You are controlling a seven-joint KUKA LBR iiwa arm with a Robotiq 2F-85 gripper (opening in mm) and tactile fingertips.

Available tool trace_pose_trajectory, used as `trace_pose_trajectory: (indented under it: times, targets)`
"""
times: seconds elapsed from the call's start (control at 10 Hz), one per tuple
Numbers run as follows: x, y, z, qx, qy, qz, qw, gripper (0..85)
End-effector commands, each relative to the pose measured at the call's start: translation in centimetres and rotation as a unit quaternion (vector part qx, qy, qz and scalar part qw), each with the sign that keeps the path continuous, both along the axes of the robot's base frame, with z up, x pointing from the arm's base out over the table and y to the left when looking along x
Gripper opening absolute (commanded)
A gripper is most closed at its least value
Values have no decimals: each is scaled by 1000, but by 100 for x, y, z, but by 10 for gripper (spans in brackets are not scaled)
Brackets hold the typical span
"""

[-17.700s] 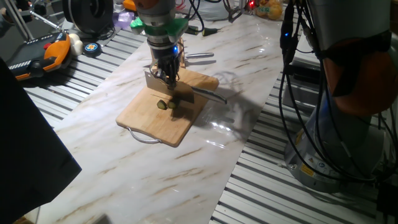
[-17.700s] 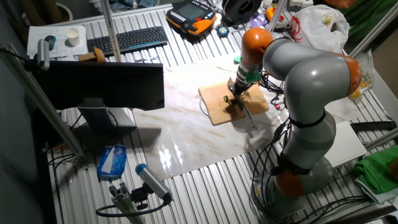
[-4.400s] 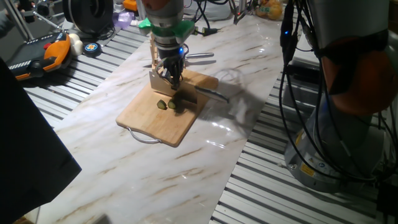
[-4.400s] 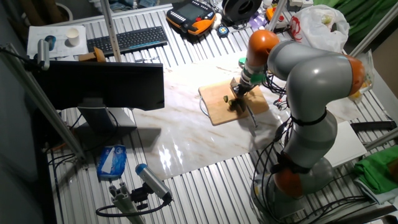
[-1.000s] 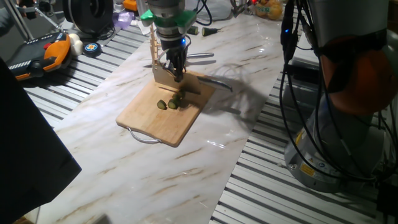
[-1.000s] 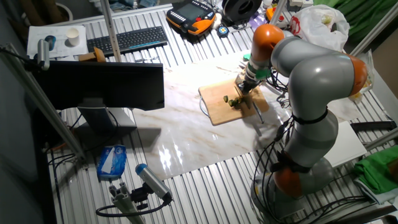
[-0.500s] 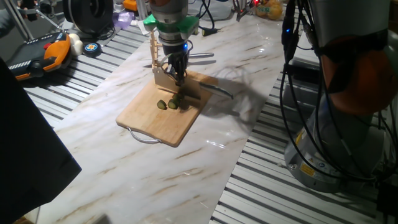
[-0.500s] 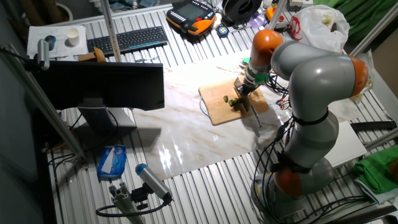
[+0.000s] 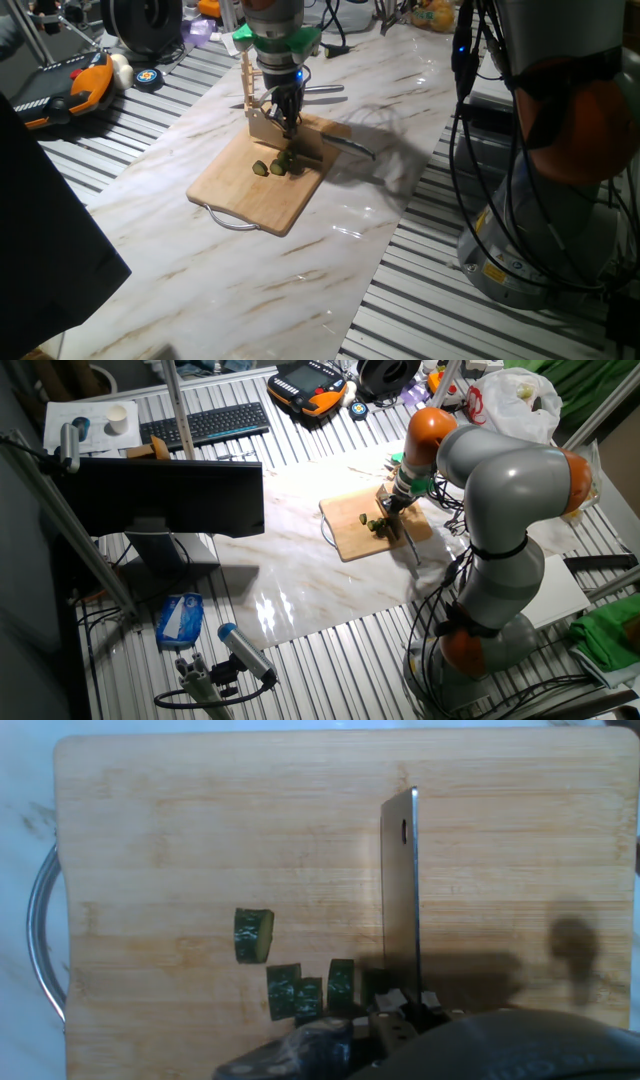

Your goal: Cut the cucumber into segments

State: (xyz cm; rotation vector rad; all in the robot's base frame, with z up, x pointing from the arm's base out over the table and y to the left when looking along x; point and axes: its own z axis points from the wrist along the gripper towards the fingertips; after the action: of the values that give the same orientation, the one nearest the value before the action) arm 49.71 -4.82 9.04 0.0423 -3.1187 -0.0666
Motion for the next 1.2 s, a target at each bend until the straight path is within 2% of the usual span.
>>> trace_pose_trajectory:
  times: [0.0, 1.1]
  targets:
    - [2, 8, -5, 1, -1, 0, 1000, 7]
    - [-1, 47, -69, 2, -2, -2, 1000, 7]
